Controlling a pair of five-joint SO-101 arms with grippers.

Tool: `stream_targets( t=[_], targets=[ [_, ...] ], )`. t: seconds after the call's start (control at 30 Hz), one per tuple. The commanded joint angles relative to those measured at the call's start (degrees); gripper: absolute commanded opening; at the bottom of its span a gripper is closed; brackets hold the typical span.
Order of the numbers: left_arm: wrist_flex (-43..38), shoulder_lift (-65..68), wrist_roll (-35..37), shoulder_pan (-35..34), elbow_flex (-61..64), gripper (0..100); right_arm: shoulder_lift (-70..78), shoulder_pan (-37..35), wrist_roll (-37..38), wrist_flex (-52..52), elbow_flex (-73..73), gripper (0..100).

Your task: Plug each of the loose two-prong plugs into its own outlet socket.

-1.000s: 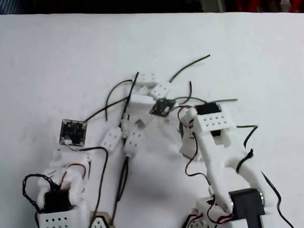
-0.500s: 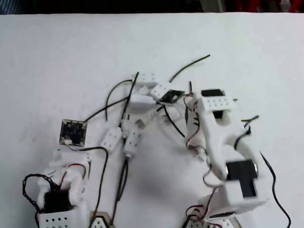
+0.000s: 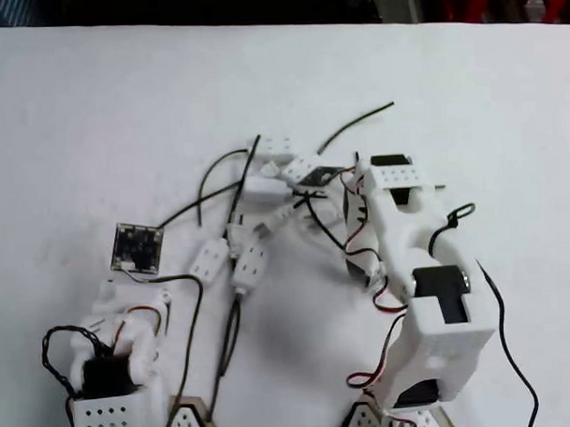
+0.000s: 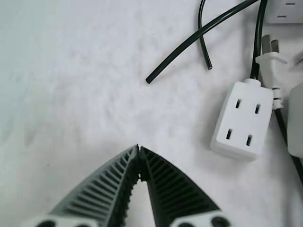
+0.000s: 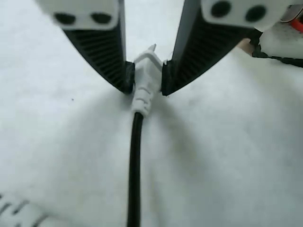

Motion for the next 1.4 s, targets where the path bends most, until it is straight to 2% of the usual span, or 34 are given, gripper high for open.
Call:
stream_targets(
  t=[0.0, 0.3, 0.73, 0.87, 1.17, 1.37],
  targets=[
    [-0.1, -0.5, -0.4, -0.6, -0.3, 2, -2.5, 0.2, -0.4, 1.5, -0.6, 3.3],
    [-0.1, -0.5, -0.4, -0.6, -0.3, 2, -8.6, -1.2, -0.4, 8.4, -0.2, 1.8],
    [-0.1, -0.5, -0.4, -0.6, -0.3, 2, -2.1, -12.2, -7.9, 3.6, 2.3, 2.3],
    [-0.1, -0.5, -0.4, -0.6, -0.3, 2, 0.8, -14.1, -9.8, 3.7, 2.3, 7.4],
    [-0.1, -0.5, -0.4, -0.6, -0.3, 2, 1.3, -14.2, -9.4, 5.7, 2.1, 1.7],
    [-0.1, -0.5, -0.4, -0.6, -0.3, 2, -5.3, -14.4, -9.3, 5.8, 2.1, 1.8]
  ],
)
